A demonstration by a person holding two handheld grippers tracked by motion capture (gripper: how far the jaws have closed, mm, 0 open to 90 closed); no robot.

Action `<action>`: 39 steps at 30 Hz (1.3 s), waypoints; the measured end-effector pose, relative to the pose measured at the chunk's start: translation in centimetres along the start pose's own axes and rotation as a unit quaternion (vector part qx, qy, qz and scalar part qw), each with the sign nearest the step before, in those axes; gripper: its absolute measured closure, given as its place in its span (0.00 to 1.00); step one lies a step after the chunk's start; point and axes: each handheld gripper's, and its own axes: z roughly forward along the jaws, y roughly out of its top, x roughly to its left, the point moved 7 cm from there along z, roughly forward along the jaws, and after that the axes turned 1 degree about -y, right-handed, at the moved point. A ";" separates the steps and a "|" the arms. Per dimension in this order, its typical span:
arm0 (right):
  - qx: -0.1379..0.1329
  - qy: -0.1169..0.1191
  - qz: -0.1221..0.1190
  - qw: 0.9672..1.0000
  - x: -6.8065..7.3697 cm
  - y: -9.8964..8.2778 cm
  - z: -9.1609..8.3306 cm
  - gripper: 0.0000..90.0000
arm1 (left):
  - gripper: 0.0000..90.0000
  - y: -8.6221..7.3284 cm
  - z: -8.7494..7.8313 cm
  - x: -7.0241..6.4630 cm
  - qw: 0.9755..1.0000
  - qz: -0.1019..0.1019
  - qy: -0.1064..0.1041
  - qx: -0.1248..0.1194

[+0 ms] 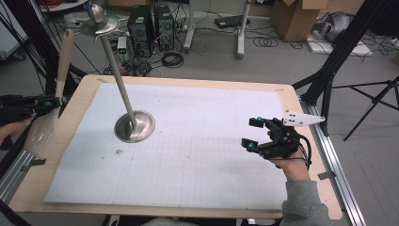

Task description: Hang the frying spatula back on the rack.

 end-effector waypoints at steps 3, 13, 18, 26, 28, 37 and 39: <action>0.001 0.000 -0.001 1.000 0.0 0.0 0.0 0.12 | 0.86 -0.1 0.3 0.0 1.000 -0.002 -0.003 0.002; 0.000 -0.001 0.001 1.000 0.0 0.0 0.0 0.12 | 0.86 -0.2 1.1 0.0 1.000 -0.003 -0.008 0.007; 0.000 0.000 0.000 1.000 0.0 0.0 0.0 0.12 | 0.86 -0.2 1.4 0.0 1.000 -0.004 -0.008 0.010; -0.002 0.000 -0.002 1.000 0.0 0.0 -0.1 0.12 | 0.86 -0.3 1.9 0.0 1.000 -0.007 -0.012 0.013; -0.002 0.000 -0.002 1.000 0.0 0.0 -0.1 0.12 | 0.86 -0.3 2.1 0.1 1.000 -0.006 -0.013 0.015; -0.002 0.000 0.000 1.000 0.0 0.0 -0.2 0.12 | 0.86 -0.4 3.1 0.1 1.000 -0.006 -0.020 0.020; -0.003 0.000 -0.001 1.000 0.0 0.1 -0.2 0.12 | 0.86 -0.4 3.3 0.1 1.000 -0.007 -0.022 0.020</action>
